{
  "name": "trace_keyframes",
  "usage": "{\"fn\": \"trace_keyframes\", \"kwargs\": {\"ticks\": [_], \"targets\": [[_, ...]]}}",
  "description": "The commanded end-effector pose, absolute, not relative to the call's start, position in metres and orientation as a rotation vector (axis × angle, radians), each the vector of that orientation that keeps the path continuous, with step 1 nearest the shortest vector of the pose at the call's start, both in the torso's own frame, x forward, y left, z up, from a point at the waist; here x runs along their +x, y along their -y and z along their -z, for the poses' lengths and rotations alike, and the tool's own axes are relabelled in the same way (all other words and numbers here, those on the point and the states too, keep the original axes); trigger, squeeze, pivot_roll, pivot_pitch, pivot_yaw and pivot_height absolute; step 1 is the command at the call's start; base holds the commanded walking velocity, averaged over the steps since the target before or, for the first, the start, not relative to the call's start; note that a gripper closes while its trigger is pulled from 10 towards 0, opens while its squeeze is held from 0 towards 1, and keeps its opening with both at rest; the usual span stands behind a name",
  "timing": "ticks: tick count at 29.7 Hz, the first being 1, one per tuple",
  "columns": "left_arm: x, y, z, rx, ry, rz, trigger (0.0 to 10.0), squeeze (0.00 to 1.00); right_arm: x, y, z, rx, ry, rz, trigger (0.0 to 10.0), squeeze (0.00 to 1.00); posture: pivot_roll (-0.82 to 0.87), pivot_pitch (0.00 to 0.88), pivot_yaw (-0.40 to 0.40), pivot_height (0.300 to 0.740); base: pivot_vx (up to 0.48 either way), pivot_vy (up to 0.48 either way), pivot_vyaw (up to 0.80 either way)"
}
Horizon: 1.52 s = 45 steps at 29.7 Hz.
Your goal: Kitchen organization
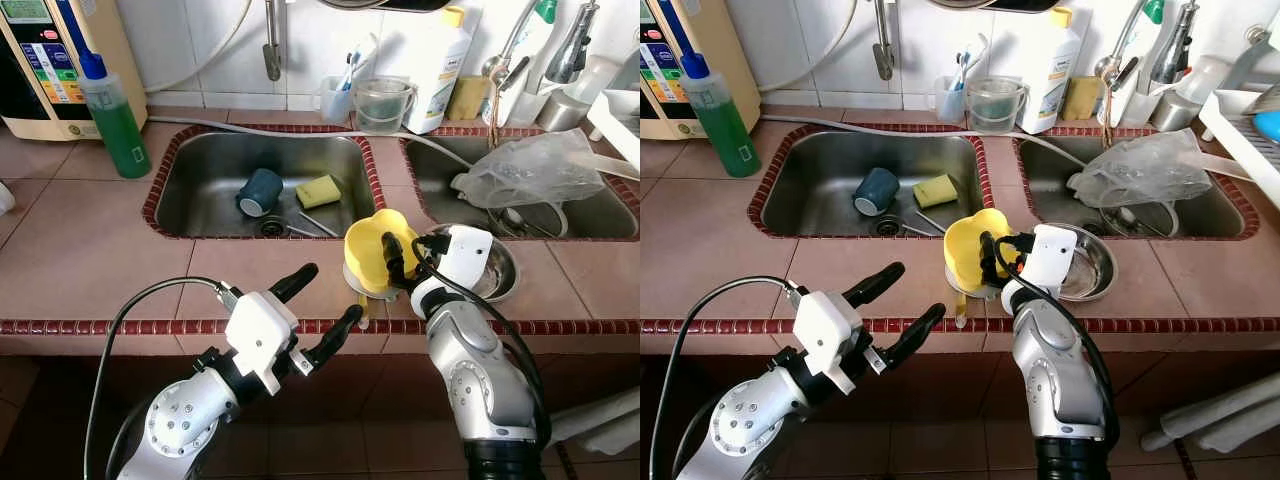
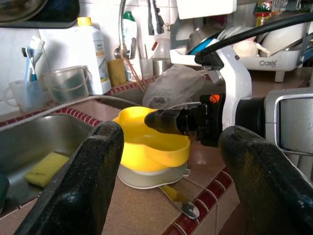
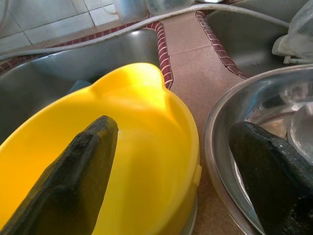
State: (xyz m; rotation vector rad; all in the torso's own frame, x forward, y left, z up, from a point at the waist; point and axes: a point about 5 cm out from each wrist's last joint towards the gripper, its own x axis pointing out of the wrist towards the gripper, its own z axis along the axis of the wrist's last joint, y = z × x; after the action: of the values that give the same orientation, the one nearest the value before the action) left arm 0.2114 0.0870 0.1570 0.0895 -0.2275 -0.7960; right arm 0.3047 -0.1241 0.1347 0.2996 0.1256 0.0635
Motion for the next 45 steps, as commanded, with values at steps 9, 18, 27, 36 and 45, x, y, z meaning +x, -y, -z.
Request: {"fn": "trace_keyframes", "kwargs": {"ticks": [9, 18, 27, 36, 45], "targets": [[0.2084, -0.0833, -0.1595, 0.085, 0.229, 0.819, 10.0, 0.00, 0.3030, 0.1265, -0.1327, 0.314, -0.137, -0.044, 0.0, 0.00, -0.04, 0.089, -0.013, 0.740, 0.000, 0.000, 0.00], [0.2024, -0.0835, -0.1572, 0.091, 0.207, 0.857, 10.0, 0.00, 0.3029, 0.1272, -0.1323, 0.318, -0.142, -0.032, 0.0, 0.00, -0.04, 0.100, -0.010, 0.740, 0.000, 0.000, 0.00], [0.2021, -0.0843, -0.1571, 0.096, 0.200, 0.864, 10.0, 0.00, 0.3038, 0.1277, -0.1332, 0.323, -0.138, -0.023, 0.0, 0.00, -0.04, 0.106, -0.003, 0.740, 0.000, 0.000, 0.00], [0.2025, -0.0846, -0.1585, 0.090, 0.201, 0.859, 10.0, 0.00, 0.3043, 0.1275, -0.1336, 0.334, -0.138, -0.019, 0.0, 0.00, -0.04, 0.107, -0.001, 0.740, 0.000, 0.000, 0.00], [0.2026, -0.0848, -0.1593, 0.087, 0.203, 0.855, 10.0, 0.00, 0.3053, 0.1253, -0.1342, 0.349, -0.136, -0.024, 0.0, 0.00, -0.04, 0.099, -0.001, 0.740, 0.000, 0.000, 0.00]]}}
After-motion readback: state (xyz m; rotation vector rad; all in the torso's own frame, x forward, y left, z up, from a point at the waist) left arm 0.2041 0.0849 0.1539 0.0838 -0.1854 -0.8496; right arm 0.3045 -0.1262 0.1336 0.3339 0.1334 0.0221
